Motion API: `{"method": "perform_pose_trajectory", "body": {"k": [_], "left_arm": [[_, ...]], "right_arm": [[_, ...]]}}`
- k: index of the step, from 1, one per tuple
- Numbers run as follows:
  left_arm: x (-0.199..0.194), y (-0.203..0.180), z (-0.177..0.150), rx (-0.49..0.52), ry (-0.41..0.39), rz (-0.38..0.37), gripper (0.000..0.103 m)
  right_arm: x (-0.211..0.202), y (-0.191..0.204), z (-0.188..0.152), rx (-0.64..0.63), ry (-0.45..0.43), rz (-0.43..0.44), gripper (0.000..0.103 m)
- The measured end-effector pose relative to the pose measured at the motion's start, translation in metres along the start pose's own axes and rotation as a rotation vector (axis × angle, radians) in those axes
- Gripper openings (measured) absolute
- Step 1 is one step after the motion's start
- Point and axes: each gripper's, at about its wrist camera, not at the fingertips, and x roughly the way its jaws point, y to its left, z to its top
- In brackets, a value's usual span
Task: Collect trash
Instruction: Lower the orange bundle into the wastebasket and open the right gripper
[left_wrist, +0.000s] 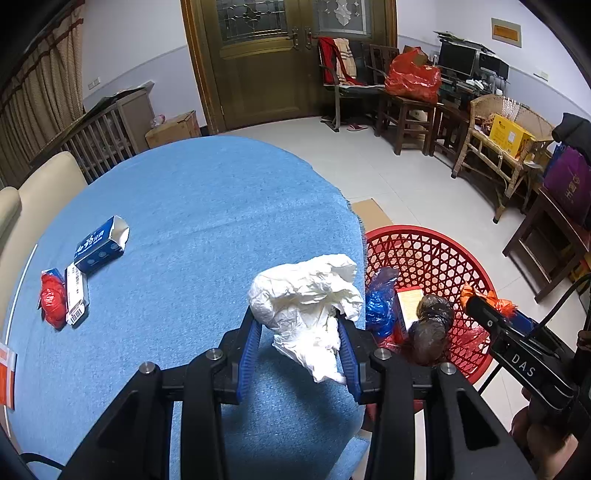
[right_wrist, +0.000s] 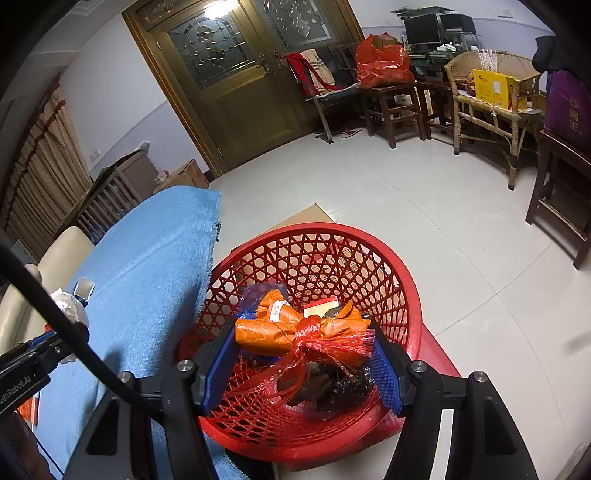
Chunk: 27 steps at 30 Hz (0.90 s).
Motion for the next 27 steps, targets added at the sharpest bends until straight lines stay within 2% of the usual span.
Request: {"method": "perform_pose_trajectory", "body": {"k": [16, 22, 24, 27], "left_arm": [[0.003, -0.004, 0.000, 0.005, 0.004, -0.008, 0.042], [0.008, -0.009, -0.001, 0.010, 0.009, -0.017, 0.042], [0.008, -0.010, 0.000, 0.013, 0.010, -0.019, 0.042], [0.008, -0.012, 0.000, 0.018, 0.011, -0.022, 0.042]], "right_arm": [[0.009, 0.000, 0.014, -0.012, -0.003, -0.010, 0.069], [0.024, -0.003, 0.019, -0.018, 0.041, -0.022, 0.072], [0.029, -0.005, 0.020, -0.024, 0.057, -0.044, 0.076], [0.024, -0.011, 0.021, -0.009, 0.036, -0.047, 0.078]]}}
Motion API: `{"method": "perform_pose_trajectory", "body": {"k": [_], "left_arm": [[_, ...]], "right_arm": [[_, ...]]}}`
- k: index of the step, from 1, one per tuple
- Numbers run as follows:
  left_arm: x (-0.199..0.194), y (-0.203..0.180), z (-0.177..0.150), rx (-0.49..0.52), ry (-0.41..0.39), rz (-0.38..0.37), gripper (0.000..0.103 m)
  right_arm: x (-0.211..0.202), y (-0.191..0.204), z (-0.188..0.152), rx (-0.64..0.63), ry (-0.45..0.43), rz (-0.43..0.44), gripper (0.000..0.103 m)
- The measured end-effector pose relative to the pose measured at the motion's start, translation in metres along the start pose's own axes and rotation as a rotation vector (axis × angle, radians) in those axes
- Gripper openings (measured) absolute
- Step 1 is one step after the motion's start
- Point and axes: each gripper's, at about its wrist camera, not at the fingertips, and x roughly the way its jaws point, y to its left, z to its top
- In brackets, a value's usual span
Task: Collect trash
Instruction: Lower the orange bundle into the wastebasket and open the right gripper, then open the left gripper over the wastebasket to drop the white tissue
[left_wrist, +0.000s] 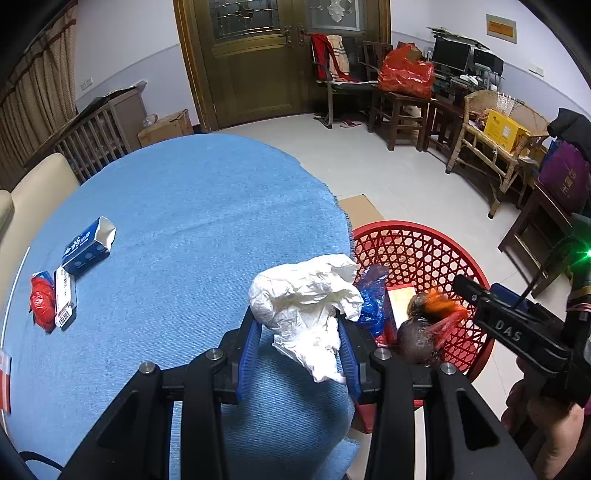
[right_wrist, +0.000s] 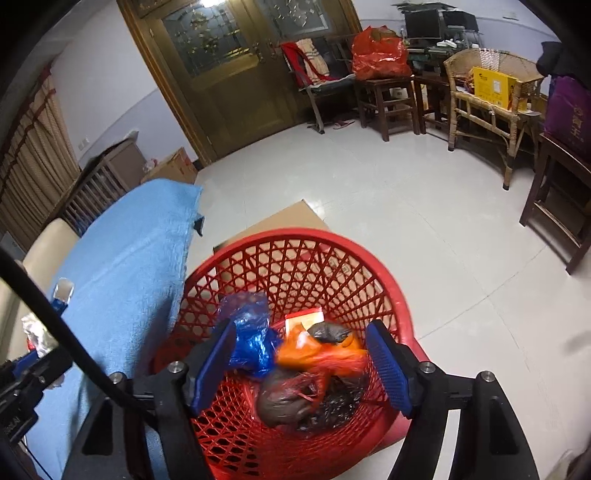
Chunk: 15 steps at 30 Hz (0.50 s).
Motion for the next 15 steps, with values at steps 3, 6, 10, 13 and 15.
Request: {"method": "perform_pose_trajectory", "body": {"k": [3, 6, 10, 13, 15], "left_arm": [[0.002, -0.003, 0.001, 0.004, 0.007, -0.010, 0.042], [0.004, -0.010, 0.002, 0.022, 0.010, -0.023, 0.042], [0.007, -0.024, 0.004, 0.044, 0.016, -0.049, 0.042], [0.011, -0.037, 0.004, 0.070, 0.028, -0.070, 0.042], [0.014, -0.049, 0.005, 0.095, 0.039, -0.087, 0.042]], "right_arm": [[-0.006, -0.006, 0.000, 0.016, -0.013, 0.001, 0.078], [-0.018, -0.013, 0.001, 0.040, -0.040, 0.006, 0.078], [-0.037, -0.027, 0.003, 0.086, -0.075, 0.009, 0.078], [-0.049, -0.037, 0.003, 0.115, -0.094, 0.009, 0.078], [-0.056, -0.043, 0.003, 0.128, -0.100, 0.009, 0.078]]}}
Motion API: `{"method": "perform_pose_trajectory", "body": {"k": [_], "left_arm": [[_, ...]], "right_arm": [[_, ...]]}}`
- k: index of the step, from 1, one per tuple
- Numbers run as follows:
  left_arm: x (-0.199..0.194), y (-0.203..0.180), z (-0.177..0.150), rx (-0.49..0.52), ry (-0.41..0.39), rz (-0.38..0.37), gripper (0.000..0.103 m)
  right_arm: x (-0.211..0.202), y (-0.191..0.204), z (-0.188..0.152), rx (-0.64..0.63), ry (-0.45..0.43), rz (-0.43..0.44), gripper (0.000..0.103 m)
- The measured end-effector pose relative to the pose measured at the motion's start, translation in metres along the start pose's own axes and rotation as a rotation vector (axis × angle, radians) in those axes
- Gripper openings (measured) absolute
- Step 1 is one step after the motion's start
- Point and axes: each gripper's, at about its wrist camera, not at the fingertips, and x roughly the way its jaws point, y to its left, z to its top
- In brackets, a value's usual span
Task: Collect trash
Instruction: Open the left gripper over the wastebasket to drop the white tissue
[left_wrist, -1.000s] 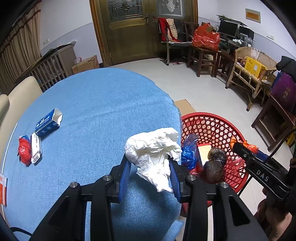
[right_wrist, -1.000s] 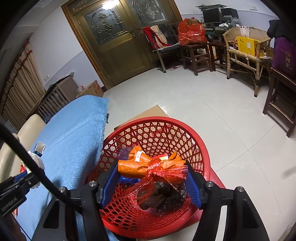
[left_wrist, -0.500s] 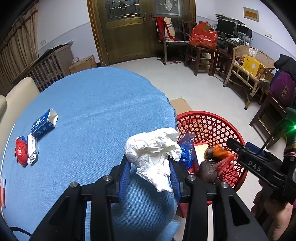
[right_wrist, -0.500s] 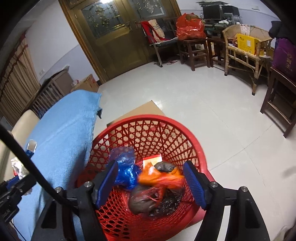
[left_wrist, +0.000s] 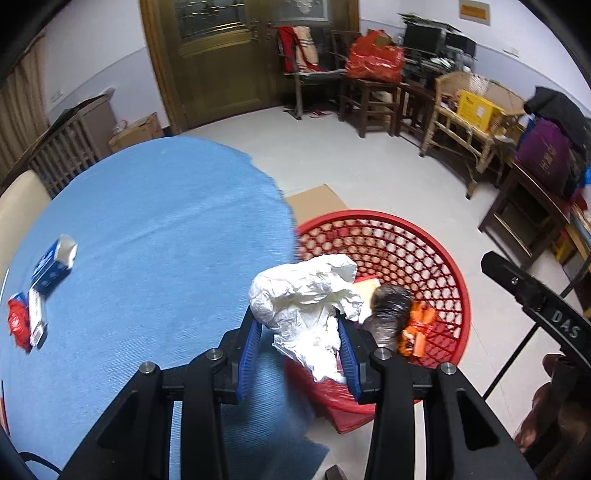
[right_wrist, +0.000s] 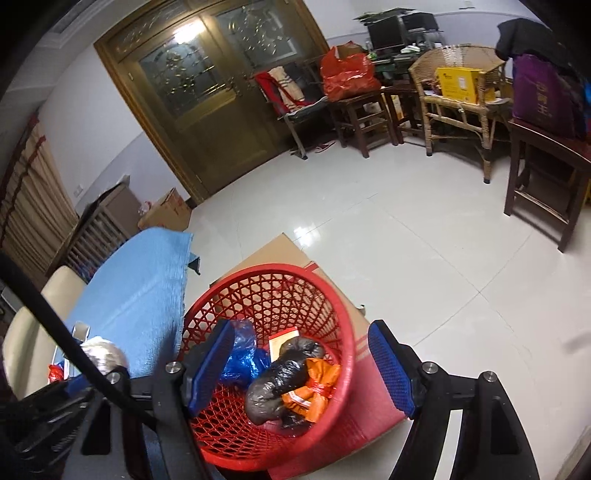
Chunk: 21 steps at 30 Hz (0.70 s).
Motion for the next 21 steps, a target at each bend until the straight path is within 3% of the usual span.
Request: {"method": "perform_pose_trajectory", "body": {"k": [16, 19, 21], "left_arm": [[0.029, -0.031, 0.008, 0.063, 0.059, -0.012, 0.042], [0.037, -0.034, 0.011, 0.060, 0.099, -0.043, 0.046], [0.044, -0.035, 0.015, 0.061, 0.138, -0.064, 0.062]], "right_arm": [[-0.021, -0.017, 0.003, 0.041, -0.032, 0.011, 0.078], [-0.024, -0.017, 0.005, 0.041, -0.036, 0.010, 0.078], [-0.027, -0.016, 0.006, 0.040, -0.041, 0.008, 0.078]]}}
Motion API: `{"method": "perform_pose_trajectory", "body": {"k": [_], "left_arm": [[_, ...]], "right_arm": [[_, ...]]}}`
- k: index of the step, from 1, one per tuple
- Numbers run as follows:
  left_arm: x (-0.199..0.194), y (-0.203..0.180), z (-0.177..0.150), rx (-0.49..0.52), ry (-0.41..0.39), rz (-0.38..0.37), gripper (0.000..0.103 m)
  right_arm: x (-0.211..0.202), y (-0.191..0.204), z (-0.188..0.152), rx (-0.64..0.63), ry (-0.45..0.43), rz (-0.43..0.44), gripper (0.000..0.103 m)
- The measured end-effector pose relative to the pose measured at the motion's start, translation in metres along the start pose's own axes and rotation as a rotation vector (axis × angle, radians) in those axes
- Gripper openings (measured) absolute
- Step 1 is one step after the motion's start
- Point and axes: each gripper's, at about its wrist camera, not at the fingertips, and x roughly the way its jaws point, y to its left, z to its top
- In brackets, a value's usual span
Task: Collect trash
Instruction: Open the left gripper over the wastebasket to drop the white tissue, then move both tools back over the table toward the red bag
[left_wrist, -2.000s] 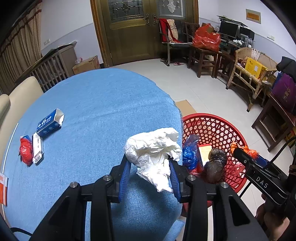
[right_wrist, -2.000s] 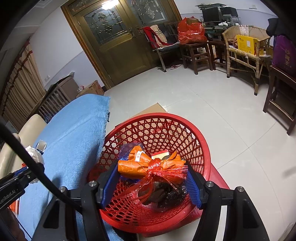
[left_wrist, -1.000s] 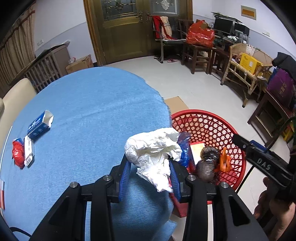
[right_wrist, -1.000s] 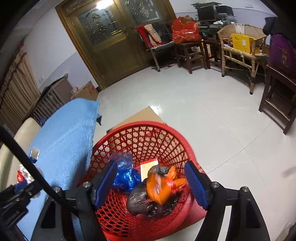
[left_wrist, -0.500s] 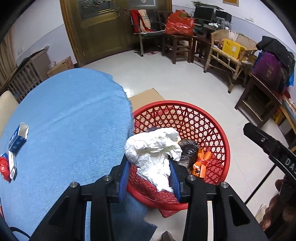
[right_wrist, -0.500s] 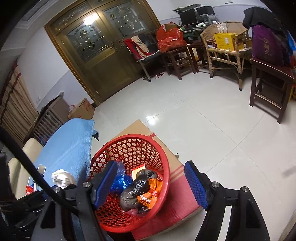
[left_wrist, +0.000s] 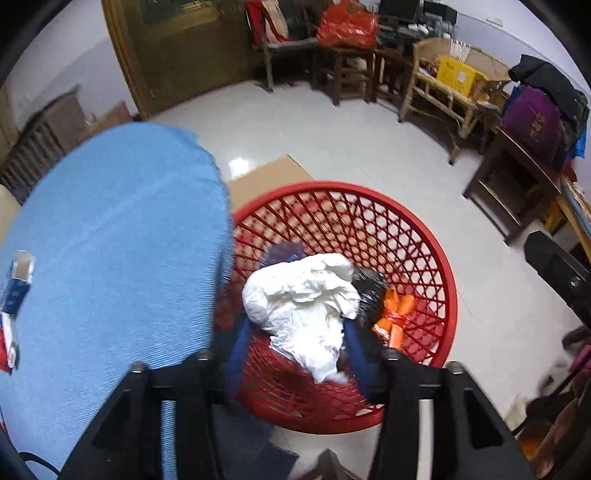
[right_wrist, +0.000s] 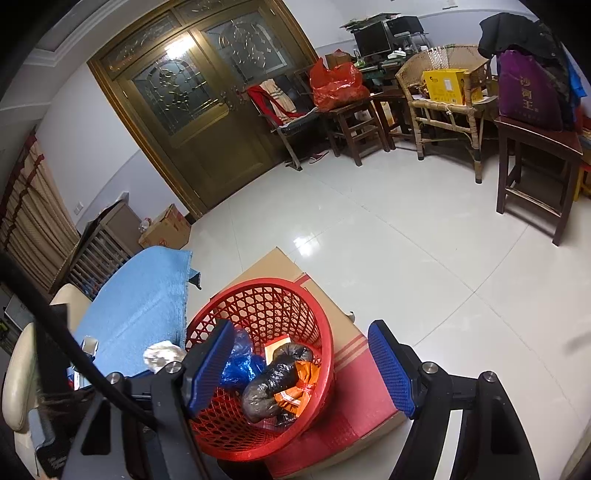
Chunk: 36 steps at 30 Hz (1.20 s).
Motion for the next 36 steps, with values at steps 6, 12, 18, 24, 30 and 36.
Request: {"method": "perform_pose_trajectory", "body": {"k": [6, 12, 18, 24, 30, 36], "left_arm": [[-0.020, 0.024, 0.006, -0.059, -0.034, -0.029, 0.071], [-0.046, 0.059, -0.006, -0.126, -0.086, -0.022, 0.073], [-0.061, 0.104, -0.039, -0.206, -0.098, 0.016, 0.073], [-0.071, 0.159, -0.084, -0.311, -0.086, 0.068, 0.073], [-0.083, 0.220, -0.126, -0.451, -0.094, 0.123, 0.073], [-0.099, 0.277, -0.165, -0.593, -0.109, 0.183, 0.073]], "right_arm": [[-0.007, 0.003, 0.001, -0.008, -0.008, -0.002, 0.078], [-0.003, 0.021, -0.002, -0.021, 0.004, 0.021, 0.078], [0.003, 0.058, -0.014, -0.085, 0.038, 0.068, 0.078], [0.015, 0.095, -0.043, -0.156, 0.102, 0.107, 0.078], [0.023, 0.140, -0.067, -0.251, 0.155, 0.155, 0.078], [0.033, 0.189, -0.090, -0.370, 0.215, 0.196, 0.078]]}}
